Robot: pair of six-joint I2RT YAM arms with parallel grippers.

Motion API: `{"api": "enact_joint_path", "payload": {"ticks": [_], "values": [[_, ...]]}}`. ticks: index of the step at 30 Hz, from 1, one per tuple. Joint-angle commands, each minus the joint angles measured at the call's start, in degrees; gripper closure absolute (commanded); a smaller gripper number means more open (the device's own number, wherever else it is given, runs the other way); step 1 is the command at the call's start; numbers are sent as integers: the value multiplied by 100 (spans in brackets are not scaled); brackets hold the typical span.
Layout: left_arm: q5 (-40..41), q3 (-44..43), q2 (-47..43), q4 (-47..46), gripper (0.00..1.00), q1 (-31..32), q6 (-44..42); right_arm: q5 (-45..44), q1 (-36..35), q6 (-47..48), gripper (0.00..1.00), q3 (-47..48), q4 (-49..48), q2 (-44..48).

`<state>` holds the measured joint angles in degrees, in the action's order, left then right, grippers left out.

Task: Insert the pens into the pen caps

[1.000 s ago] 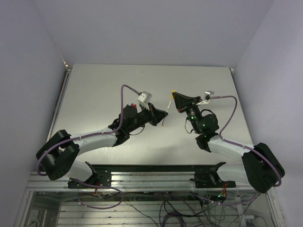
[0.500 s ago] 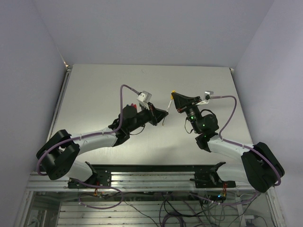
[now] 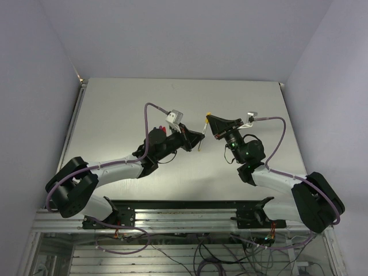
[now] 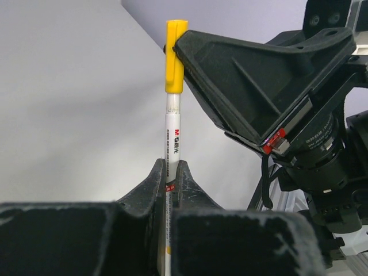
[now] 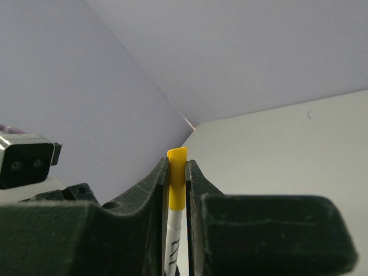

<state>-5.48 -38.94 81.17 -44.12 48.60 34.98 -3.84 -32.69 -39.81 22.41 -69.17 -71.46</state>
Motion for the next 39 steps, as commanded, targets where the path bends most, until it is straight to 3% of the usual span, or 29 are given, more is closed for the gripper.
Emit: {"api": "enact_joint_path", "payload": {"ticks": [1,11,22,34,39], "values": [[261,65,90,-805,93,11,165,366,0,-146,100,-90,-167,-113],[593,379,65,-2152,93,-150,499,1228,-30,-135,100,-45,428,-295],[289,123,-5,-2224,93,-581,566,1328,-292,357,100,458,2362,-461],[186,27,-155,-2039,93,-782,460,1089,-583,567,100,556,2926,-703],[190,77,-159,-1755,93,-791,506,524,-590,697,100,800,3006,-679]]}}
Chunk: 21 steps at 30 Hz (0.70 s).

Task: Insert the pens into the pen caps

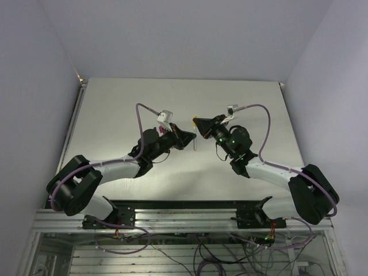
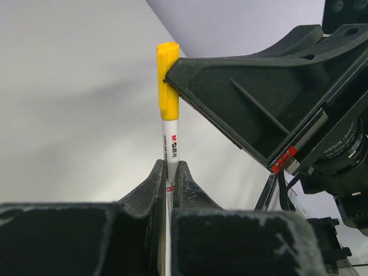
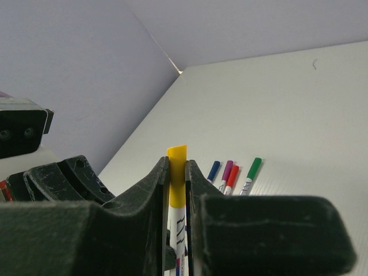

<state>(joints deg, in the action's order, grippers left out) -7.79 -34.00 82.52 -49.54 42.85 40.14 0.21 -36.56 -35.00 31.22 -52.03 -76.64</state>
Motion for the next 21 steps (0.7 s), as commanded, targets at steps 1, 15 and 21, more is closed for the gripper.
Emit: {"api": "enact_joint_path", "payload": {"ticks": [1,15,21], "values": [[470,-411,-317,-1021,93,-216,-26,-20,-204,293,100,-23,1263,-135],[1757,-641,-8,2308,93,-223,29,-2253,-199,1470,46,664,1804,1276],[2223,-1190,849,2709,93,-216,-150,-3240,-195,1136,46,382,3110,1747]]}}
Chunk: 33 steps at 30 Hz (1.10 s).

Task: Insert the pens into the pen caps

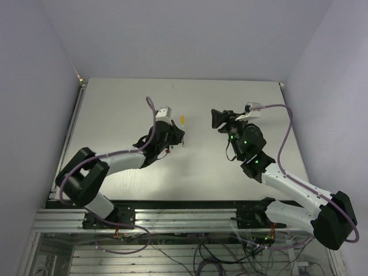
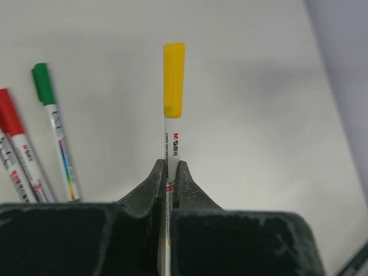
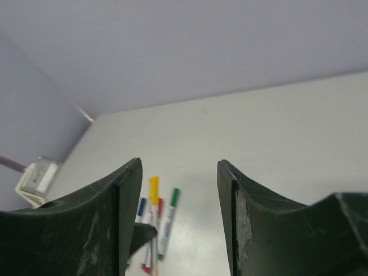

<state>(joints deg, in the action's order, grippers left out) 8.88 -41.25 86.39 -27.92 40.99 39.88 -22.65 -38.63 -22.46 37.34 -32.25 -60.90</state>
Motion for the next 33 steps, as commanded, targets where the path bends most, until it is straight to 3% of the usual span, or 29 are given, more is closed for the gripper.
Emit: {"api": "enact_joint_path", "payload": {"ticks": [1,15,30,33], "values": [[672,-618,630,647,93,-30,-201,-1060,12,-193,45,-285,1322,224],[1833,-2050,2027,1786,93,-34,-719,-1214,26,-746,45,-802,2144,677],[2007,-2791,2762,2596,92,-30,-846,-1181,31,-821,46,-979,2179,821],[1941,-2826,2803,2626,86,-30,-825,-1171,26,-835,46,-983,2156,832]]}}
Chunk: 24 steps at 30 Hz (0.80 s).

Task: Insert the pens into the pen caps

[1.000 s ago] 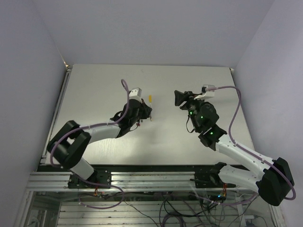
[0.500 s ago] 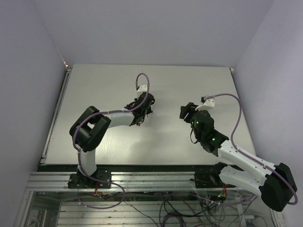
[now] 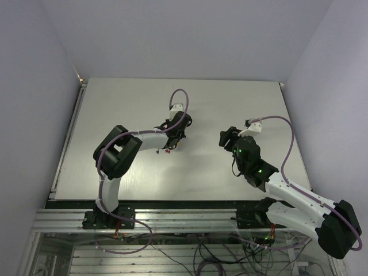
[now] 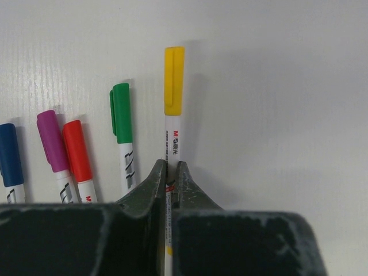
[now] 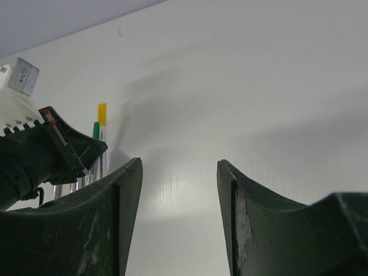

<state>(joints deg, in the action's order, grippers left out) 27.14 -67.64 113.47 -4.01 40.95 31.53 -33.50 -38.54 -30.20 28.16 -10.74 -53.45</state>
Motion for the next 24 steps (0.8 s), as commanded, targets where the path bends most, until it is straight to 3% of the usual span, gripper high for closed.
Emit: {"api": "enact_joint_path", "payload": {"ticks": [1,3,5,17,24], "values": [[90,-196,96,226,80,-26,11,-72,14,-67,46,-74,-16,93],[65,-216,94,240,70,-26,16,-58,16,-57,46,-83,-49,82],[79,-247,77,276,67,-26,11,-58,16,-58,46,-68,-42,71],[-15,-258,-478,110,67,-26,-122,-99,21,-40,46,-49,-51,190],[-209,255,-1215,-308,67,-54,-239,-230,289,-31,46,-28,193,322]]}}
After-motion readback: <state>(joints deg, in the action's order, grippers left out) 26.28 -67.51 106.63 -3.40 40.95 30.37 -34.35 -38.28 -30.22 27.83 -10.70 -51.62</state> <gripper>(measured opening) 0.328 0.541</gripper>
